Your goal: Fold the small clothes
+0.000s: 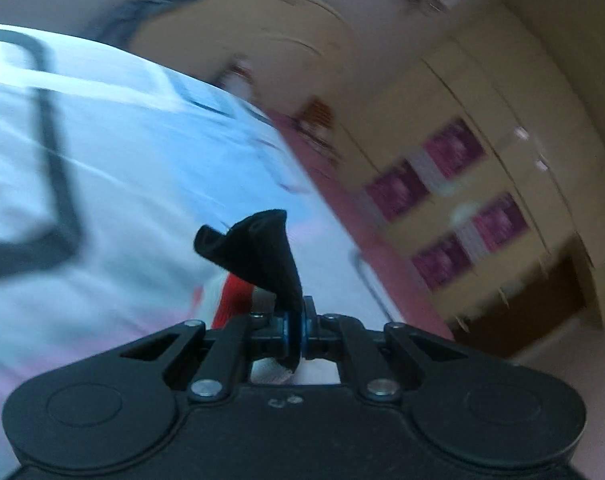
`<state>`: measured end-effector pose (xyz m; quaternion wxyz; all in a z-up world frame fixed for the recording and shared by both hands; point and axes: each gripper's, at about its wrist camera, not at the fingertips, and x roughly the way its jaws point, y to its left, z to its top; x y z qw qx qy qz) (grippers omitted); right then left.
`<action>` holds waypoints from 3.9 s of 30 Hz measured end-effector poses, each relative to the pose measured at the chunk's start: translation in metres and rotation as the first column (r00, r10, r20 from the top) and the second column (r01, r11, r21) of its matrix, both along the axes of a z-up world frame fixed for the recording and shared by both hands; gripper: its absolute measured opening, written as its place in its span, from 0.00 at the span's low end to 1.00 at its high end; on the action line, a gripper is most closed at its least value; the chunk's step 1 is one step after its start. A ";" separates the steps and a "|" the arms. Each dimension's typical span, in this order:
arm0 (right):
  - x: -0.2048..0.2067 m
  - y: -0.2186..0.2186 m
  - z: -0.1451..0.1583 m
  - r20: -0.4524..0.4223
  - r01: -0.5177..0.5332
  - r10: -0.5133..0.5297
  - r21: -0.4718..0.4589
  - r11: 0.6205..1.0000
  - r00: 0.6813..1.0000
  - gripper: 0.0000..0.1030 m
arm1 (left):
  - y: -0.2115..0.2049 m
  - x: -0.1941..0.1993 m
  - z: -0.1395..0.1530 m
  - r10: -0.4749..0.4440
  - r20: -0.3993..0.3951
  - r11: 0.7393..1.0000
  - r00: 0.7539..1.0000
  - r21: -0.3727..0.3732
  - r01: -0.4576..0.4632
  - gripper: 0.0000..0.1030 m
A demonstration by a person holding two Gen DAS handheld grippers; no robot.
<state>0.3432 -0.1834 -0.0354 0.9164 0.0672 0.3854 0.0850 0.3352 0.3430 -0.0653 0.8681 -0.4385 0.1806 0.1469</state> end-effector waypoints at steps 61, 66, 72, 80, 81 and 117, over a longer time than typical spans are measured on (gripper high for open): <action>0.068 -0.022 -0.033 -0.103 -0.102 0.134 0.269 0.958 0.986 0.11 | -0.179 0.038 -0.046 -0.412 -0.446 0.673 0.795 0.439 0.595 0.23; 0.047 -0.029 0.018 0.082 -0.139 0.123 0.249 0.959 0.989 0.09 | -0.174 0.040 -0.049 -0.442 -0.444 0.666 0.780 0.419 0.617 0.21; 0.040 -0.048 0.007 0.058 -0.082 0.074 0.157 0.984 0.996 0.07 | -0.175 0.041 -0.049 -0.462 -0.455 0.634 0.761 0.430 0.642 0.21; 0.024 -0.049 -0.007 0.047 -0.063 0.056 0.173 0.983 0.997 0.07 | -0.173 0.043 -0.048 -0.470 -0.459 0.634 0.754 0.419 0.650 0.21; 0.023 -0.049 -0.010 0.041 -0.061 0.055 0.171 0.983 0.998 0.07 | -0.173 0.043 -0.048 -0.470 -0.461 0.634 0.753 0.417 0.651 0.21; 0.059 -0.042 -0.006 -0.024 -0.046 0.047 0.021 0.999 0.999 0.37 | -0.197 0.139 -0.013 -0.563 -0.409 0.567 0.718 0.440 0.696 0.48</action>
